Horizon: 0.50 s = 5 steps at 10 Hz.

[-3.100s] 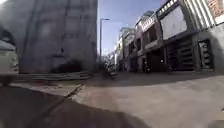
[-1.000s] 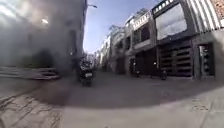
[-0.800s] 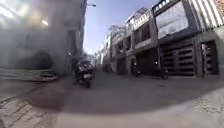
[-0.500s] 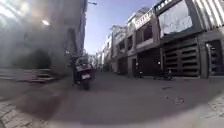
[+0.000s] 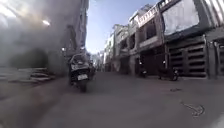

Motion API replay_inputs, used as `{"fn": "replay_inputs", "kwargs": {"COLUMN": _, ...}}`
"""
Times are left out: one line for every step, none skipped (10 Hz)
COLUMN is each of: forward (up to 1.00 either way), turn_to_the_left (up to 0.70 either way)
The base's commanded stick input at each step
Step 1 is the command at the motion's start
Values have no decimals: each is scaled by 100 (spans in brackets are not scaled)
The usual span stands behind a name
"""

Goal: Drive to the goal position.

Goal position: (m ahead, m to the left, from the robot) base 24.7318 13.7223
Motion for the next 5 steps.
{"fn": "replay_inputs", "kwargs": {"forward": 100, "turn_to_the_left": -40}}
{"fn": "replay_inputs", "kwargs": {"forward": 100, "turn_to_the_left": -40}}
{"fn": "replay_inputs", "kwargs": {"forward": 100, "turn_to_the_left": -40}}
{"fn": "replay_inputs", "kwargs": {"forward": 100, "turn_to_the_left": -40}}
{"fn": "replay_inputs", "kwargs": {"forward": 100, "turn_to_the_left": -40}}
